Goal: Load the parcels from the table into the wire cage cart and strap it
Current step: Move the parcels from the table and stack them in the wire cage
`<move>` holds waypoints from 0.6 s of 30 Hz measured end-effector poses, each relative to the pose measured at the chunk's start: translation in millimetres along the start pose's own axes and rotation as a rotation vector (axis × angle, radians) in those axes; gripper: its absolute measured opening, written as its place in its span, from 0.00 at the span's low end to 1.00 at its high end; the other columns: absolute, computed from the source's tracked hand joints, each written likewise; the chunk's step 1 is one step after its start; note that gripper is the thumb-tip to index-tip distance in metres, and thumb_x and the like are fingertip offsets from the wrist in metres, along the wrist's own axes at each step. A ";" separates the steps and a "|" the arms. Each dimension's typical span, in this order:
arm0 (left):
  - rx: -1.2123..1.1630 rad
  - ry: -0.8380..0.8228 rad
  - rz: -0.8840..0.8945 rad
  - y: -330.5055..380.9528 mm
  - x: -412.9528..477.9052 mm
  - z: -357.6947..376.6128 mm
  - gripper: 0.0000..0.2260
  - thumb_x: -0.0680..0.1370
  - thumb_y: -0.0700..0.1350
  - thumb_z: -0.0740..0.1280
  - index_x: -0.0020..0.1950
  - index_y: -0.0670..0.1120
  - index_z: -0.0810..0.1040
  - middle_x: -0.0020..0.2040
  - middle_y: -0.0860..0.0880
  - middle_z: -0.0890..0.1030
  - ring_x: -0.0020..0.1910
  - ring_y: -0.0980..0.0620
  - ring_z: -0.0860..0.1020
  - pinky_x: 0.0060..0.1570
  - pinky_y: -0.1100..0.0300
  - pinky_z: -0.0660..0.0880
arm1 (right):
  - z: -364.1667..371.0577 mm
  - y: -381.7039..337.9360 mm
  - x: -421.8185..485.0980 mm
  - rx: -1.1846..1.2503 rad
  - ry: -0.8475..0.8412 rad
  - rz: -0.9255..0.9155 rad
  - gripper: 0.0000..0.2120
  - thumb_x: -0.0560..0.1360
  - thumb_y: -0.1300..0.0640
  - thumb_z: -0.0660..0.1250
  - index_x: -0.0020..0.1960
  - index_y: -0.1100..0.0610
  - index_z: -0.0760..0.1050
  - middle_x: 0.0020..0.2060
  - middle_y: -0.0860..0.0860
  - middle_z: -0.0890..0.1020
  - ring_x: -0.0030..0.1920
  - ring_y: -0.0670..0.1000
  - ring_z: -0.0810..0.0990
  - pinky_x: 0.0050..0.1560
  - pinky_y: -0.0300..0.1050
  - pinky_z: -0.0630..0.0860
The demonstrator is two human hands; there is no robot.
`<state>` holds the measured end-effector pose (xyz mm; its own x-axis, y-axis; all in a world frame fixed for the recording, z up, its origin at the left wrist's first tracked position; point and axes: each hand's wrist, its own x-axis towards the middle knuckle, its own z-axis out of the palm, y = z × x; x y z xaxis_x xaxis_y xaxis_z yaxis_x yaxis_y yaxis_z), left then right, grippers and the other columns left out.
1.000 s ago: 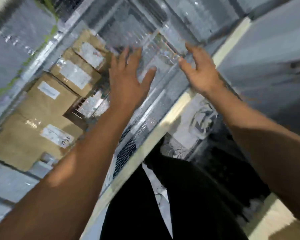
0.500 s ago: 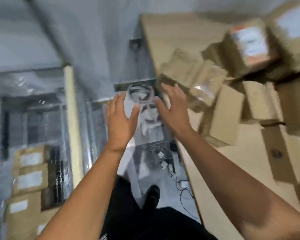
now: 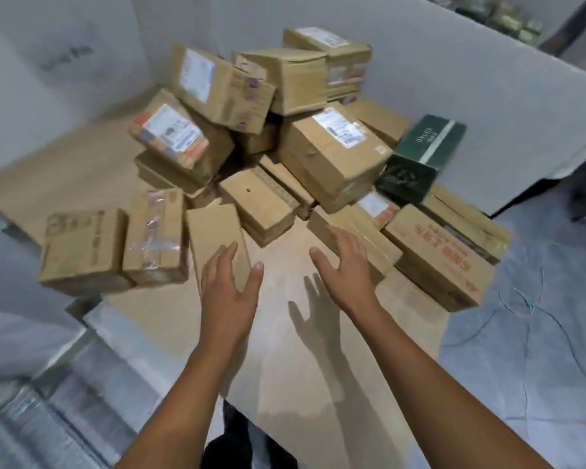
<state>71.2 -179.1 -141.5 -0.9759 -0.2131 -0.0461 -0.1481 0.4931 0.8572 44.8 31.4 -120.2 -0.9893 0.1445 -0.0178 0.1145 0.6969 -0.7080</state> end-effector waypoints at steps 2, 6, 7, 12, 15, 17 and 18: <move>0.012 -0.047 -0.005 4.4 11.7 16.6 0.28 0.82 0.61 0.64 0.79 0.52 0.67 0.79 0.49 0.65 0.78 0.48 0.64 0.75 0.49 0.64 | -3.4 14.0 7.4 0.017 0.030 0.076 0.33 0.78 0.32 0.59 0.78 0.46 0.67 0.74 0.49 0.71 0.74 0.50 0.66 0.74 0.52 0.67; -0.049 -0.168 -0.019 15.8 41.1 48.0 0.29 0.81 0.62 0.64 0.79 0.53 0.65 0.79 0.51 0.63 0.76 0.48 0.66 0.70 0.51 0.70 | -11.1 37.0 26.2 0.045 0.115 0.208 0.30 0.80 0.36 0.63 0.78 0.44 0.66 0.75 0.47 0.69 0.72 0.46 0.67 0.68 0.46 0.65; -0.068 -0.189 -0.012 21.2 53.6 56.9 0.29 0.81 0.61 0.64 0.80 0.53 0.64 0.79 0.51 0.63 0.76 0.48 0.66 0.71 0.49 0.71 | -15.1 41.0 35.9 0.060 0.146 0.230 0.29 0.80 0.37 0.63 0.78 0.44 0.66 0.76 0.47 0.69 0.73 0.47 0.67 0.68 0.46 0.65; -0.123 -0.160 0.027 73.9 132.7 116.4 0.36 0.80 0.65 0.63 0.83 0.50 0.57 0.82 0.50 0.59 0.79 0.47 0.63 0.73 0.44 0.69 | -39.5 48.6 107.4 0.108 0.282 0.251 0.28 0.81 0.40 0.63 0.79 0.46 0.65 0.76 0.47 0.69 0.70 0.45 0.69 0.67 0.42 0.69; -0.169 -0.104 -0.022 116.8 171.5 159.6 0.42 0.76 0.72 0.60 0.84 0.55 0.49 0.84 0.48 0.52 0.81 0.41 0.59 0.74 0.38 0.66 | -54.0 49.9 149.1 0.121 0.289 0.247 0.29 0.82 0.41 0.63 0.81 0.47 0.62 0.79 0.48 0.66 0.76 0.51 0.67 0.74 0.55 0.69; -0.156 -0.092 -0.085 135.1 188.4 185.2 0.42 0.77 0.69 0.62 0.83 0.59 0.44 0.85 0.47 0.49 0.81 0.36 0.57 0.71 0.36 0.66 | -64.1 51.2 173.6 0.140 0.296 0.244 0.29 0.83 0.41 0.62 0.81 0.47 0.62 0.79 0.48 0.66 0.78 0.50 0.65 0.76 0.59 0.67; -0.157 -0.098 -0.131 139.0 194.6 194.6 0.42 0.78 0.65 0.65 0.83 0.61 0.43 0.85 0.46 0.48 0.80 0.35 0.57 0.70 0.37 0.67 | -68.7 52.2 185.3 0.161 0.297 0.235 0.29 0.83 0.41 0.62 0.80 0.47 0.63 0.79 0.48 0.66 0.77 0.50 0.65 0.76 0.58 0.67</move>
<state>-170.4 12.1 -131.2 -0.9621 -0.1798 -0.2051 -0.2551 0.3278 0.9096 -126.3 142.8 -111.9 -0.8662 0.4996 -0.0047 0.2958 0.5051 -0.8108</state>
